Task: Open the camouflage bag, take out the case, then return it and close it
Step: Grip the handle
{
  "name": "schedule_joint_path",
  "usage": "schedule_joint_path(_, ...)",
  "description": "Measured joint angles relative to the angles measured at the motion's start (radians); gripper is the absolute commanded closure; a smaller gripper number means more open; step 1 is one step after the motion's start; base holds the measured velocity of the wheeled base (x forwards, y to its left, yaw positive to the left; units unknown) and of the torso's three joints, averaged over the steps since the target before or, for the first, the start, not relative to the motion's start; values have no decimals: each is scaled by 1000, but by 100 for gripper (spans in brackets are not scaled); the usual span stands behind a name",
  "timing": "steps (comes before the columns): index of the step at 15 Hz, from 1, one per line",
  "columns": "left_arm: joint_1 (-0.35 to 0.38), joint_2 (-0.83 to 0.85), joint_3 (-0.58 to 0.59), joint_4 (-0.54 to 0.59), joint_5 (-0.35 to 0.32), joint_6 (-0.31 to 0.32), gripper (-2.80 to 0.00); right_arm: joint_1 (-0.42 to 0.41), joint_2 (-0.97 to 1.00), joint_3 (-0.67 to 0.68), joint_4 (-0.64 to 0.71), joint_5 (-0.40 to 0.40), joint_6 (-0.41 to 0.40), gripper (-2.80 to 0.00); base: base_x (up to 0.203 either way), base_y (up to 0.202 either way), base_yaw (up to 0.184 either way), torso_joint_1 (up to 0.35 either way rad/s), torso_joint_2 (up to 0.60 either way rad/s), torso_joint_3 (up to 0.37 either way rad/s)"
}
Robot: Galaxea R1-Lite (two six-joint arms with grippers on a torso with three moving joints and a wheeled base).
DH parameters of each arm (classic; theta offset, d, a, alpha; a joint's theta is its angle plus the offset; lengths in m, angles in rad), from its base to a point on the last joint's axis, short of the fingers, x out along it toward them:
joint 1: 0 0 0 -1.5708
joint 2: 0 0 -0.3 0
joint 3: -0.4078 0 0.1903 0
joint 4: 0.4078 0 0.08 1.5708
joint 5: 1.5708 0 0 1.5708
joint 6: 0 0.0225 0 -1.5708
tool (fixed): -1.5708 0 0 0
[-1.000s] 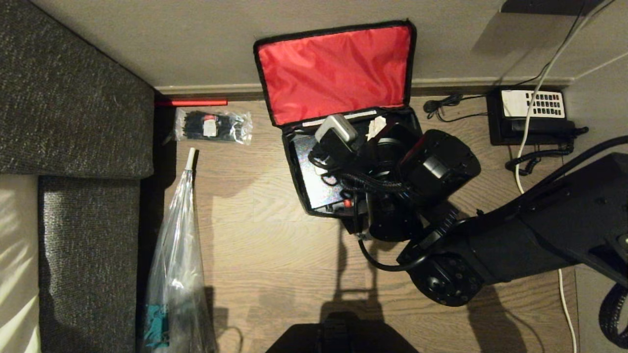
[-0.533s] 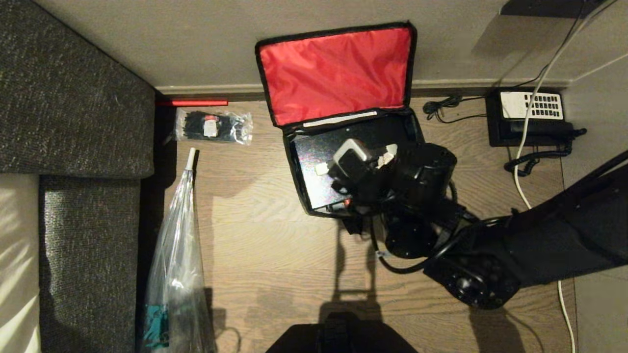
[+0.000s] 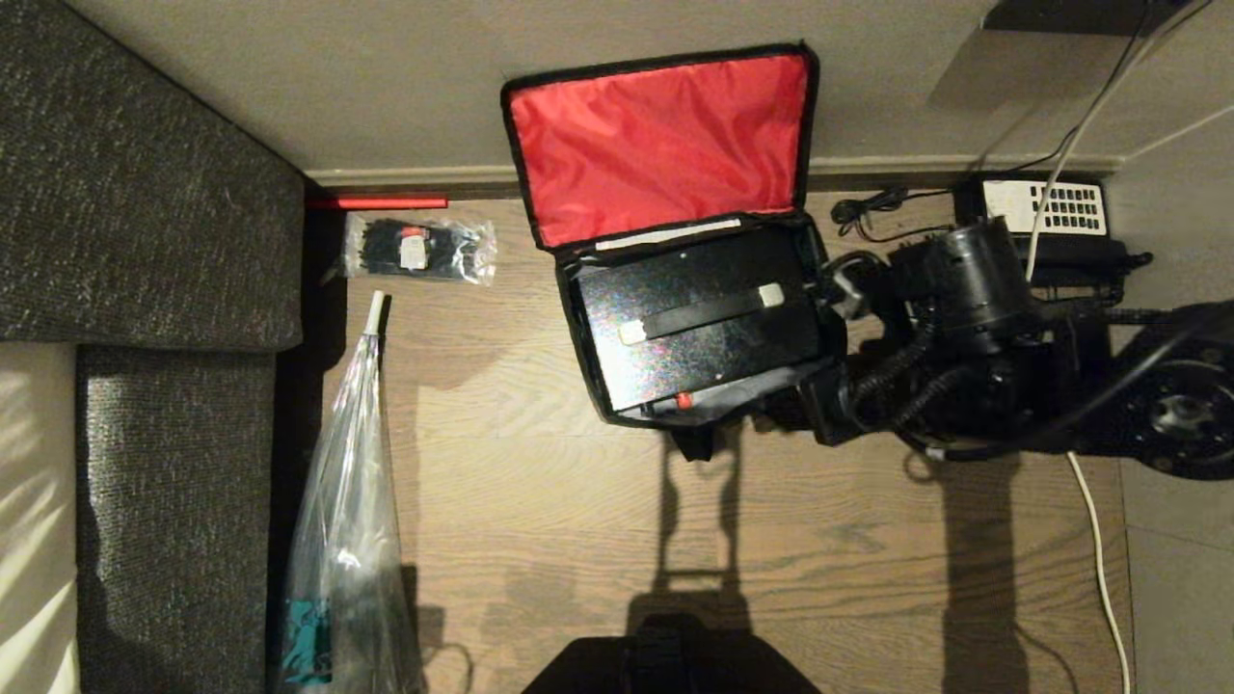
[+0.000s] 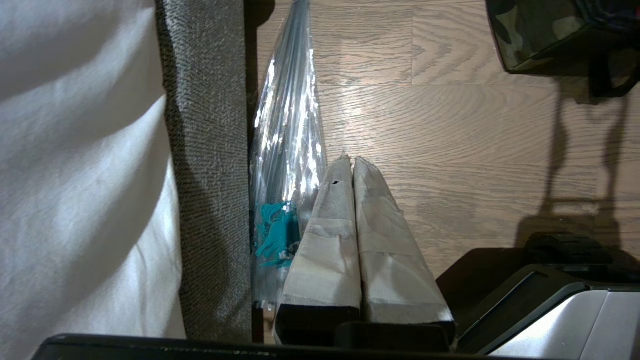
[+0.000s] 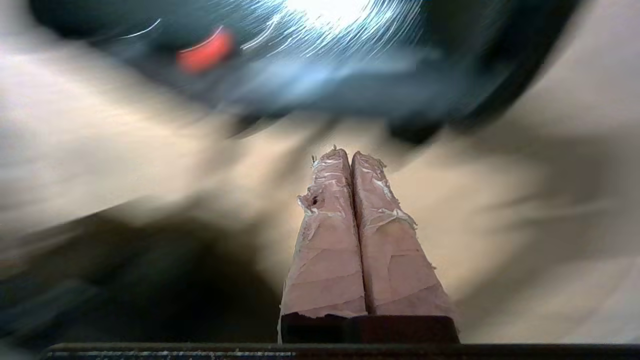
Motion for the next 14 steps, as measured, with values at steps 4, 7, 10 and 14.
schedule_joint_path(4,0,0,0,0,0,0,0,-43,-46,233,-281,267,-7,0,0,0,0,0,0,0)
schedule_joint_path(7,0,0,0,0,0,0,0,-50,-5,317,-506,301,-373,0,0,0,0,0,0,0)
schedule_joint_path(10,0,0,0,0,0,0,0,-53,85,341,-700,273,-728,0,0,0,0,0,0,0)
schedule_joint_path(14,0,0,0,0,0,0,0,-55,203,344,-1007,244,-1018,-280,0,0,0,0,0,0)
